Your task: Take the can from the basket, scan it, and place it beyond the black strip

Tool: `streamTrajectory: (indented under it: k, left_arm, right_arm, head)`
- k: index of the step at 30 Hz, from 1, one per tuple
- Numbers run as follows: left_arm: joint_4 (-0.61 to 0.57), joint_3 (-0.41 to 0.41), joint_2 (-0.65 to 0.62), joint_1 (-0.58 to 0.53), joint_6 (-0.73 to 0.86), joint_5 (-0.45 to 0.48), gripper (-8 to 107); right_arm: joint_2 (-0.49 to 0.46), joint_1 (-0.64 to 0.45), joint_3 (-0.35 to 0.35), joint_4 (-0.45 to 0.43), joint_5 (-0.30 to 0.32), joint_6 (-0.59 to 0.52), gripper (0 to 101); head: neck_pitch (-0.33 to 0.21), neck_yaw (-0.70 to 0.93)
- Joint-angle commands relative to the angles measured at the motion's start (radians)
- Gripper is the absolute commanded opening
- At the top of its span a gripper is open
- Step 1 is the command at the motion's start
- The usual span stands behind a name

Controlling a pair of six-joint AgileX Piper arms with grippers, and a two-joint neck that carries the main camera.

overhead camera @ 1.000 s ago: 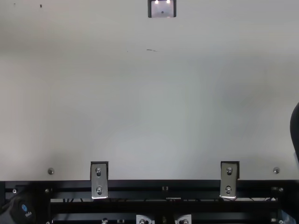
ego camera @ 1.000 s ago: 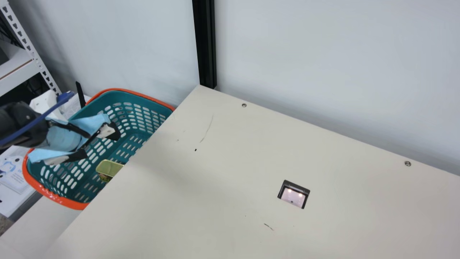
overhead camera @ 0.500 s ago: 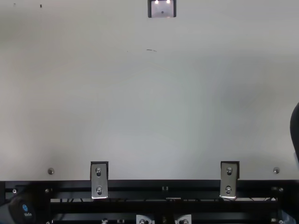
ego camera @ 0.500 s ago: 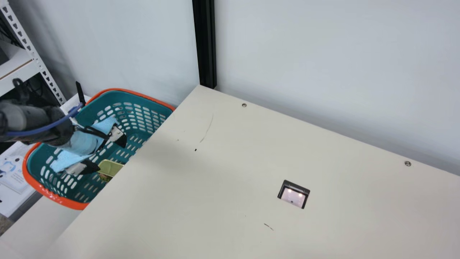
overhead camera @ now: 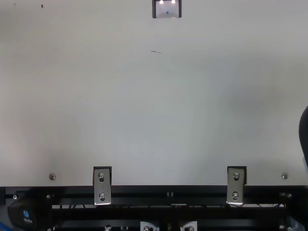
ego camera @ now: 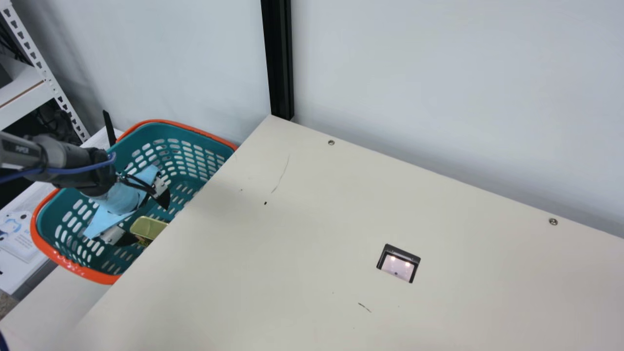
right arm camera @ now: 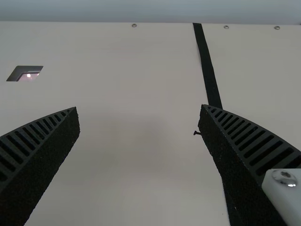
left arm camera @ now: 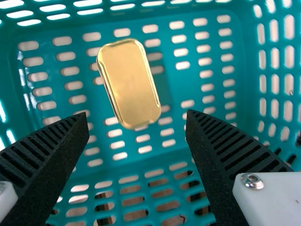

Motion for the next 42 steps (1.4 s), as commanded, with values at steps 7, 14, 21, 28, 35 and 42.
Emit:
streamTrajectory:
  k: [7, 14, 21, 28, 35, 42]
  left_arm:
    - [0.044, -0.107, 0.103, -0.001, -0.097, 0.061, 90]
    - [0.059, -0.176, 0.18, 0.001, -0.134, 0.084, 90]
    - [0.071, -0.221, 0.229, 0.002, -0.146, 0.082, 90]
    - [0.077, -0.257, 0.272, 0.005, -0.151, 0.078, 90]
    - [0.062, -0.281, 0.312, 0.006, -0.145, 0.063, 75]
    - [0.027, -0.275, 0.315, 0.003, -0.097, 0.021, 10]
  right_arm:
    - [0.0, 0.0, 0.0, 0.0, 0.0, 0.0, 101]
    - [0.0, 0.0, 0.0, 0.0, 0.0, 0.0, 101]
    - [0.0, 0.0, 0.0, 0.0, 0.0, 0.0, 101]
    - [0.0, 0.0, 0.0, 0.0, 0.0, 0.0, 101]
    - [0.0, 0.0, 0.0, 0.0, 0.0, 0.0, 101]
    - [0.0, 0.0, 0.0, -0.001, 0.0, 0.0, 101]
  head:
    - [-0.035, 0.011]
    - [-0.035, 0.011]
    - [-0.035, 0.011]
    - [-0.035, 0.011]
    - [-0.035, 0.011]
    - [-0.035, 0.011]
